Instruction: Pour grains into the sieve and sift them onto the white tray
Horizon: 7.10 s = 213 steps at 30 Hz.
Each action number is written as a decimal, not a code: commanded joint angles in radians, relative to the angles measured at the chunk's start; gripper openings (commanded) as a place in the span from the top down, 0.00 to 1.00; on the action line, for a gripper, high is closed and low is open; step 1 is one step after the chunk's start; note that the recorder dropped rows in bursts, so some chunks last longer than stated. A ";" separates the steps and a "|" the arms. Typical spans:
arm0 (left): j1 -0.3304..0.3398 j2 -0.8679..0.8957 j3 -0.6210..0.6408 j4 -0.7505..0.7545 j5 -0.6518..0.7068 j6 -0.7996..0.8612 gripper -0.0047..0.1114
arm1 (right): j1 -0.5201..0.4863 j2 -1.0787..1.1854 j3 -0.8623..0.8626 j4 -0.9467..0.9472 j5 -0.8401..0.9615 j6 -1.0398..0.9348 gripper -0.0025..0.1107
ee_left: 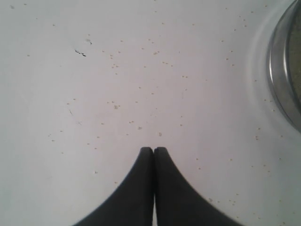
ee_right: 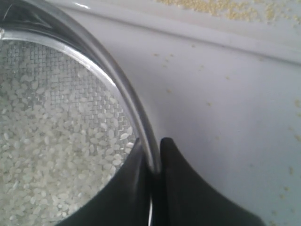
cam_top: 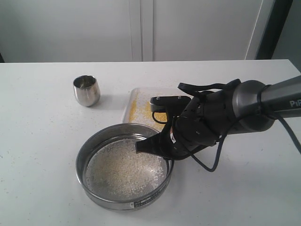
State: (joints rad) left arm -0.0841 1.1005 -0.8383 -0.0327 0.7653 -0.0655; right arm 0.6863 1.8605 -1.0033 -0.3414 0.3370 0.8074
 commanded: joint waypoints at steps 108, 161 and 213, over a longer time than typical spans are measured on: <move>0.002 -0.008 0.004 -0.010 0.010 0.002 0.96 | -0.587 -0.986 0.221 0.433 0.474 -0.778 0.98; 0.002 -0.008 0.004 -0.010 0.010 0.002 0.96 | -0.587 -1.362 0.505 0.367 0.188 -0.778 0.98; 0.002 -0.008 0.004 -0.010 0.010 0.002 0.96 | -0.587 -1.860 1.003 0.271 0.011 -0.781 0.98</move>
State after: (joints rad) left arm -0.0841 1.1005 -0.8383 -0.0327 0.7653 -0.0655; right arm 0.1102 0.0062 -0.0045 -0.0650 0.3671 0.0331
